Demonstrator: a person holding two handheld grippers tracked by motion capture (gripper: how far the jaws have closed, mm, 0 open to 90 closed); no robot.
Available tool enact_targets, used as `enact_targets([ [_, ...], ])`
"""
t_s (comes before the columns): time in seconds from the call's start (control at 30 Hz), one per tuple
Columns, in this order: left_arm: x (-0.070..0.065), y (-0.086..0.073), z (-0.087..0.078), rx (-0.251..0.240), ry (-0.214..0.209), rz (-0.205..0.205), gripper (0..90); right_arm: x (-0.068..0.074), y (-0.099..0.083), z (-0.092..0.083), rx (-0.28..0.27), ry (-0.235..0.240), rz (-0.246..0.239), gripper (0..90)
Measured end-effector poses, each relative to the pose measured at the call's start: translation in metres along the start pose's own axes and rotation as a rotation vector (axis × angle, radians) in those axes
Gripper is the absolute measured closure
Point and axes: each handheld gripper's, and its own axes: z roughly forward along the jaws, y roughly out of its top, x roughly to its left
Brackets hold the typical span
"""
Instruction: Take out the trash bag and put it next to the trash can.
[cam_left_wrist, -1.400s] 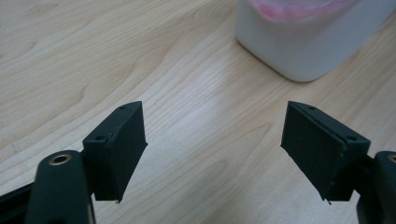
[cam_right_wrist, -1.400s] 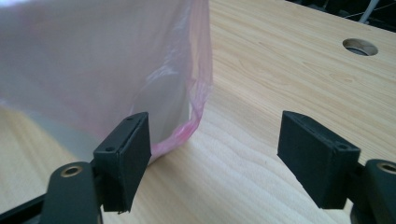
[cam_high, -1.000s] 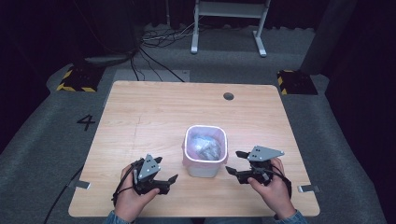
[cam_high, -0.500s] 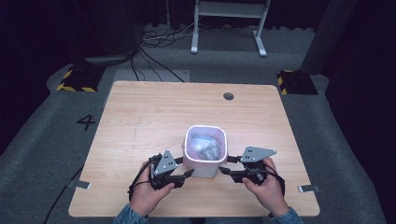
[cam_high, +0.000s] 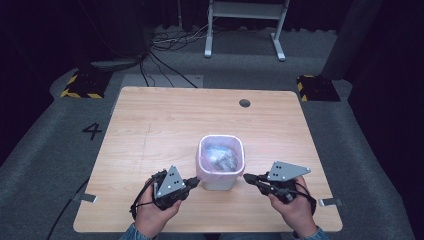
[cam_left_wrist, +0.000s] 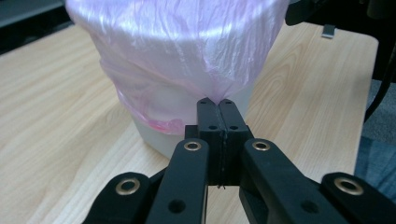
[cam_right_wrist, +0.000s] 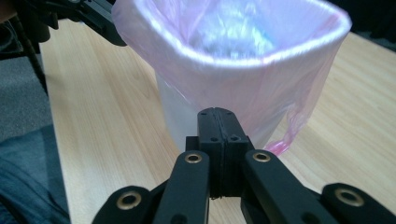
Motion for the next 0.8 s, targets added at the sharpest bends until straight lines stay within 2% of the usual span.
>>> enact_targets([
  [0.23,-0.012,0.015,-0.012,-0.028,-0.003,0.048,89.7,0.006,0.009,-0.015,-0.033,-0.009,-0.019,90.0],
  [0.37,-0.011,0.022,-0.020,-0.059,0.008,0.053,89.7,0.008,0.016,-0.022,-0.056,-0.016,-0.026,90.0],
  [0.47,-0.009,0.025,-0.024,-0.073,0.017,0.048,89.7,0.006,0.018,-0.022,-0.050,-0.021,-0.030,90.0],
  [0.5,-0.009,0.025,-0.024,-0.073,0.017,0.048,89.7,0.006,0.017,-0.020,-0.043,-0.024,-0.027,84.8],
  [0.57,-0.007,0.028,-0.023,-0.084,0.025,0.041,89.7,0.003,0.014,-0.012,-0.017,-0.029,0.004,64.3],
  [0.63,-0.006,0.029,-0.022,-0.087,0.030,0.040,89.7,0.001,0.009,-0.002,0.002,-0.045,0.017,49.4],
  [0.67,-0.006,0.031,-0.022,-0.088,0.033,0.039,89.7,0.001,0.009,-0.002,0.002,-0.045,0.017,49.4],
  [0.73,-0.006,0.033,-0.021,-0.086,0.044,0.047,89.7,-0.001,0.004,0.007,0.024,-0.036,0.039,41.6],
  [0.8,-0.005,0.034,-0.021,-0.083,0.054,0.052,89.7,-0.002,0.000,0.016,0.035,-0.016,0.044,40.5],
])
